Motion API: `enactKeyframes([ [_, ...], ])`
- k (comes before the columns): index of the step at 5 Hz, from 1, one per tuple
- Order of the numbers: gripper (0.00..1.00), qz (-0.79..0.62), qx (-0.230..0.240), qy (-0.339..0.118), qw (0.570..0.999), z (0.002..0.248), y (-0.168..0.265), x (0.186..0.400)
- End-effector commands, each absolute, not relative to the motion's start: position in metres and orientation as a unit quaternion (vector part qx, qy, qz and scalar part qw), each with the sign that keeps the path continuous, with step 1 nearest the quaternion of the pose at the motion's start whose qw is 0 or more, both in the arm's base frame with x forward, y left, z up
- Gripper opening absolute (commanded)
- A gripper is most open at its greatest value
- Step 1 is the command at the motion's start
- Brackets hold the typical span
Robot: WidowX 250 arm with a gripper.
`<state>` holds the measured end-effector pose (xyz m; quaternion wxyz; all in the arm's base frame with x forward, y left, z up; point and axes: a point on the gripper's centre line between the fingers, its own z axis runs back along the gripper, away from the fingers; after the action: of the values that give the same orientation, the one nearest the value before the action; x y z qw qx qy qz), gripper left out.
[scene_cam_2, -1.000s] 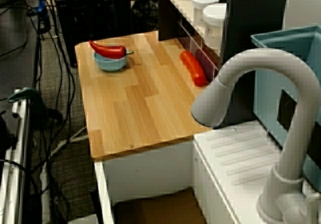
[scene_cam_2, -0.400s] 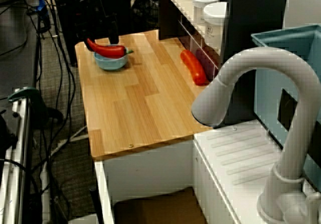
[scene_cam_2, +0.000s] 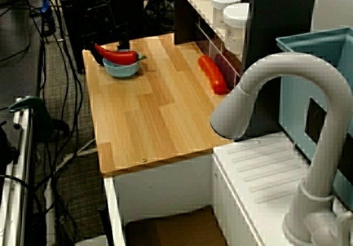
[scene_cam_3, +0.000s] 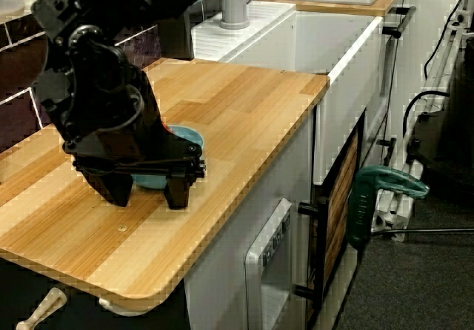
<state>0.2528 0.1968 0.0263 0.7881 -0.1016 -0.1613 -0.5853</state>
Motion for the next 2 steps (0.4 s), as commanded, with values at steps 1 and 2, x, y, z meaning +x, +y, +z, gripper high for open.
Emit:
enactKeyframes([
  [1, 1.0, -0.598, -0.092, -0.154, 0.781, 0.037, 0.177, 0.274],
  [2, 1.0, -0.608, -0.102, -0.151, 0.773, 0.038, 0.161, 0.273],
])
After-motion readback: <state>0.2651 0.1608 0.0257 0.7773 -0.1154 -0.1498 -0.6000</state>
